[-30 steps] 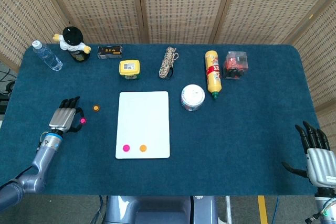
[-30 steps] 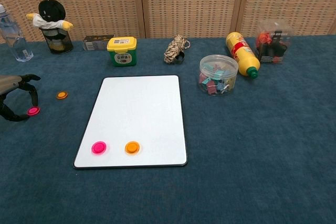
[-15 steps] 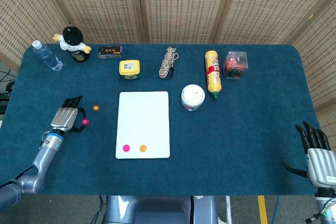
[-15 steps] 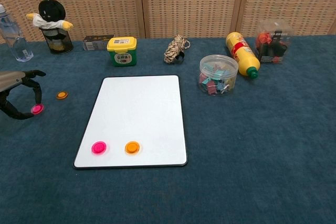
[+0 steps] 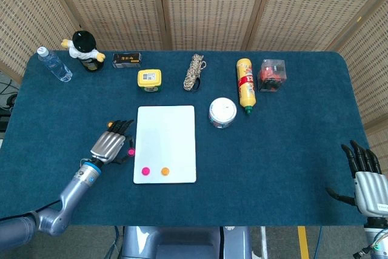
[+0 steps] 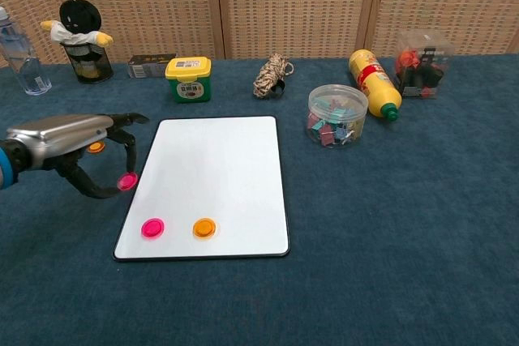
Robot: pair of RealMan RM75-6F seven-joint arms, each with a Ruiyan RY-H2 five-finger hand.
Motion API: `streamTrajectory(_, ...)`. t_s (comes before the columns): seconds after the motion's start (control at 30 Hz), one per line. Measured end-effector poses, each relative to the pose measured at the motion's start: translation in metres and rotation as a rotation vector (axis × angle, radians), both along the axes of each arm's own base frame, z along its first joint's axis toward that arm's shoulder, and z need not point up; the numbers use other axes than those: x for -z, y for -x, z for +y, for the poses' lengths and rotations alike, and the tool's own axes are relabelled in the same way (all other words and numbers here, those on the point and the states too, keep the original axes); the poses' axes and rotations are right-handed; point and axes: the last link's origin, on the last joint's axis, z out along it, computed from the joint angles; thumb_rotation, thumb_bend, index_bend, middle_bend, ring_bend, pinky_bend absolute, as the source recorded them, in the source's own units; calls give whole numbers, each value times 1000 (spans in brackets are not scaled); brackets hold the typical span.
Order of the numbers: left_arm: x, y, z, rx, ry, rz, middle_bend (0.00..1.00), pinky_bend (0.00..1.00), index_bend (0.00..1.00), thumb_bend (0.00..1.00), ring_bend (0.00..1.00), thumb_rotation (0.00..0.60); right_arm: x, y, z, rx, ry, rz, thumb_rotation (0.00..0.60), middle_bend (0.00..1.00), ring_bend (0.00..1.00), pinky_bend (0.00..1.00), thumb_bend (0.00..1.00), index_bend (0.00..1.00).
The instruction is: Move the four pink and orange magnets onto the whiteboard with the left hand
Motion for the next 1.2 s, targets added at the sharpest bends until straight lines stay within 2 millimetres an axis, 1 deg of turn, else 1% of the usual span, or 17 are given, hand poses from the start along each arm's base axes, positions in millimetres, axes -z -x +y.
streamTrajectory(0.1, 14, -11, -2, 6, 26, 1, 0, 0, 546, 310, 0, 600, 0, 0, 0, 2, -2, -1, 600, 0, 0, 0, 0, 0)
streamTrajectory(0.23, 24, -21, -3, 17, 34, -15, 0, 0, 530, 307, 0, 600, 0, 1, 0, 3, -6, 0, 600, 0, 0, 0, 0, 0)
streamTrajectory(0.3, 27, -24, -3, 22, 30, -19, 0, 0, 456, 303, 0, 600, 0, 1, 0, 4, -6, -1, 600, 0, 0, 0, 0, 0)
streamTrajectory(0.33, 28, -24, -2, 24, 27, -16, 0, 0, 393, 302, 0, 600, 0, 1, 0, 4, -6, -2, 600, 0, 0, 0, 0, 0)
streamTrajectory(0.4, 29, -25, -1, 26, 23, -12, 0, 0, 308, 300, 0, 600, 0, 1, 0, 5, -6, -2, 600, 0, 0, 0, 0, 0)
streamTrajectory(0.47, 28, -25, 0, 24, 18, -8, 0, 0, 280, 299, 0, 600, 0, 1, 0, 6, -6, -2, 600, 0, 0, 0, 0, 0)
streamTrajectory(0.67, 16, -21, 6, 15, 2, 11, 0, 0, 259, 298, 0, 600, 0, 1, 0, 9, -7, -2, 600, 0, 0, 0, 0, 0)
streamTrajectory(0.77, 3, -15, 14, 4, -28, 18, 0, 0, 259, 299, 0, 600, 0, 1, -1, 12, -6, -4, 600, 0, 0, 0, 0, 0)
streamTrajectory(0.87, -12, -3, 25, -24, -73, 29, 0, 0, 259, 300, 0, 600, 0, 1, -1, 16, -7, -6, 600, 0, 0, 0, 0, 0)
streamTrajectory(1.0, -34, 22, 43, -83, -137, 65, 0, 0, 259, 299, 0, 600, 0, 1, -1, 20, -10, -6, 600, 0, 0, 0, 0, 0)
streamTrajectory(1.2, -58, 58, 65, -172, -197, 113, 0, 0, 259, 299, 0, 600, 1, 1, -2, 27, -14, 2, 600, 0, 0, 0, 0, 0)
